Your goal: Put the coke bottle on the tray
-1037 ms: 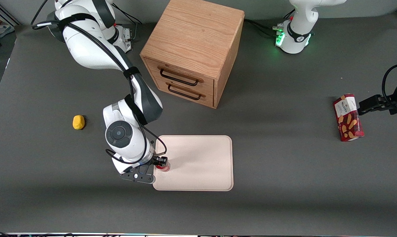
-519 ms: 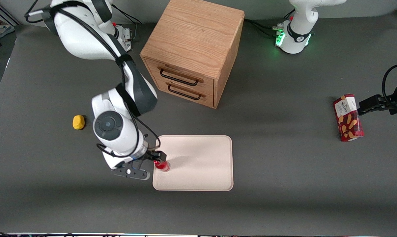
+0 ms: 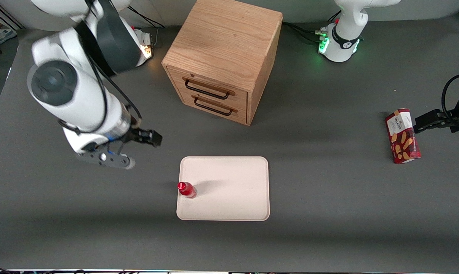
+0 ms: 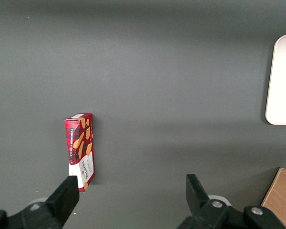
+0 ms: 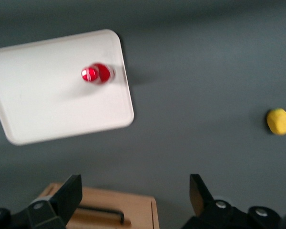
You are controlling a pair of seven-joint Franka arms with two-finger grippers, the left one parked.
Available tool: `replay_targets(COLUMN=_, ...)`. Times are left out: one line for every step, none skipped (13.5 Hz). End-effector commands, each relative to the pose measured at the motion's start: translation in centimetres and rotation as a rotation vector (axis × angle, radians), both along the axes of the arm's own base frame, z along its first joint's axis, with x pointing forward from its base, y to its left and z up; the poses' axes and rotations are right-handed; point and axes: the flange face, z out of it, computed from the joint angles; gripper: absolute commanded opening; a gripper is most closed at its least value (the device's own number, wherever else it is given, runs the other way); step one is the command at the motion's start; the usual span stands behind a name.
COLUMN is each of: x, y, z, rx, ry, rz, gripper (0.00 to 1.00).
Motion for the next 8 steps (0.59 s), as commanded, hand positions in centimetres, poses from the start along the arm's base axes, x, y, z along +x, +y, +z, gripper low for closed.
replay_targets(x=-3.4, y=-3.5, z=3.5, rx=0.01, ry=0.042, rz=-0.005, gripper=1.0)
replay_targets(x=-5.0, y=-5.0, z=4.4, rx=0.01, ry=0.051, rz=-0.007, gripper=1.0)
replay_targets(x=-6.4, y=-6.5, z=5.2, rx=0.01, ry=0.053, rz=0.01, gripper=1.0)
replay_targets(x=-7.5, y=-7.9, z=6.1, rx=0.007, ry=0.046, rz=0.039, gripper=1.0)
replay_targets(x=-8.1, y=-9.4, z=6.6, rx=0.004, ry=0.043, rz=0.06, gripper=1.0)
replay_targets(x=-8.6, y=-10.7, z=7.1, rx=0.003, ry=0.038, rz=0.085, gripper=1.0)
replay_targets(x=-8.8, y=-12.1, z=7.3, rx=0.004, ry=0.033, rz=0.112, gripper=1.0)
replay_targets(x=-8.9, y=-13.5, z=7.4, rx=0.006, ry=0.029, rz=0.137, gripper=1.0)
